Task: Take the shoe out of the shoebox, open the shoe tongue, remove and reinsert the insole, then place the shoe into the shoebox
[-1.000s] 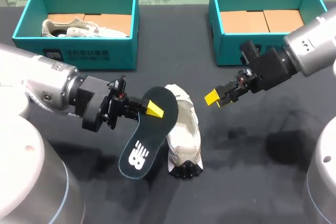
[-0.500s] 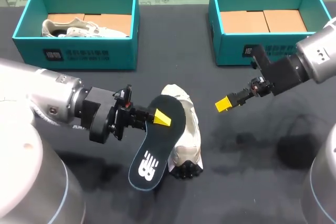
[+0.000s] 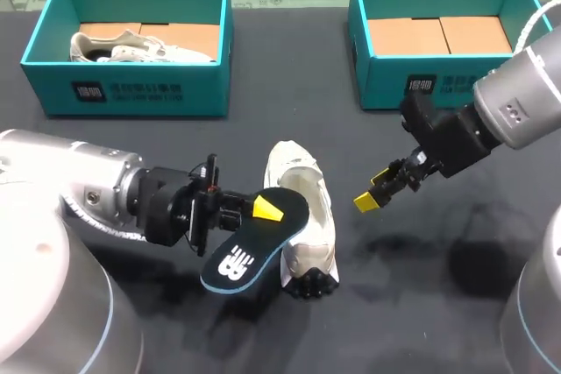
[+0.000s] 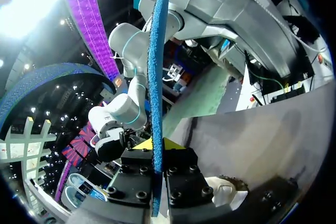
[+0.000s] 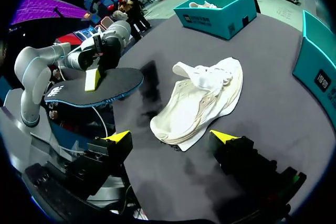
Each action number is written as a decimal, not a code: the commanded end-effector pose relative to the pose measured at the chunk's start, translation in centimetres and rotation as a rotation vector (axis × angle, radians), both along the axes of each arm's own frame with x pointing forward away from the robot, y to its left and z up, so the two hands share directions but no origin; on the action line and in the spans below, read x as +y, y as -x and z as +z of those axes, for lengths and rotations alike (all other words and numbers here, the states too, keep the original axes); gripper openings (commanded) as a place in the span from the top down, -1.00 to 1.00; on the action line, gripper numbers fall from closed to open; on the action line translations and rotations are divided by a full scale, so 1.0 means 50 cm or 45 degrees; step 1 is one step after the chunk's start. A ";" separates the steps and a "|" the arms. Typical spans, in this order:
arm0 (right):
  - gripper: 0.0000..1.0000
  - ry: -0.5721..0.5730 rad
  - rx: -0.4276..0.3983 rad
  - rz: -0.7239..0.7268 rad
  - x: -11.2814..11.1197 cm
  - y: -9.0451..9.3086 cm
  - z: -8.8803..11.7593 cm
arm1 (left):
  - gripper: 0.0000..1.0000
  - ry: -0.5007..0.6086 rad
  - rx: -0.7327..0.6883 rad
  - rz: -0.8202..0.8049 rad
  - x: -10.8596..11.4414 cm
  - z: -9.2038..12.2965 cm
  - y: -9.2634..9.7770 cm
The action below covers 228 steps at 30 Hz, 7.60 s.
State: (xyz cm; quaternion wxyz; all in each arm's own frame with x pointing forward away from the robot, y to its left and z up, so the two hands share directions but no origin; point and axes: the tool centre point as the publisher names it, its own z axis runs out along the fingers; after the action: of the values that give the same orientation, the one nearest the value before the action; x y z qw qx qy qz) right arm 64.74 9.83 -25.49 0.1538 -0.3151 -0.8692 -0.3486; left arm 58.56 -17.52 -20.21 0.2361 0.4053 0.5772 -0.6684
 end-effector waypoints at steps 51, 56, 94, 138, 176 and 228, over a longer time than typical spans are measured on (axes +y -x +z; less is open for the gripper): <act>-1.00 0.356 -0.494 0.285 0.032 0.021 -0.134 | 1.00 0.083 0.326 -0.007 -0.054 -0.071 0.003; -1.00 0.356 -0.494 0.285 0.032 0.021 -0.134 | 1.00 0.075 0.340 -0.010 -0.056 -0.079 0.000; -1.00 0.400 -0.535 0.538 0.024 -0.029 -0.199 | 1.00 0.077 0.440 0.131 -0.043 -0.117 0.003; -1.00 0.400 -0.535 0.538 0.024 -0.029 -0.199 | 1.00 0.030 0.506 0.233 -0.097 -0.194 -0.059; -1.00 0.400 -0.535 0.538 0.024 -0.029 -0.199 | 1.00 -0.051 0.562 0.380 -0.101 -0.254 -0.134; -1.00 0.400 -0.535 0.538 0.024 -0.029 -0.199 | 0.27 -0.156 0.409 0.420 -0.095 -0.203 -0.118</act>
State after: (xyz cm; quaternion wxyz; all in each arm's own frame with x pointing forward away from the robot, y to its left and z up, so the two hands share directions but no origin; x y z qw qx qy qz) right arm 66.32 11.07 -35.38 -0.0093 -0.0688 -0.9712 -0.2279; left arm 65.30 -22.49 -31.31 0.2175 0.2132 0.6911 -0.6555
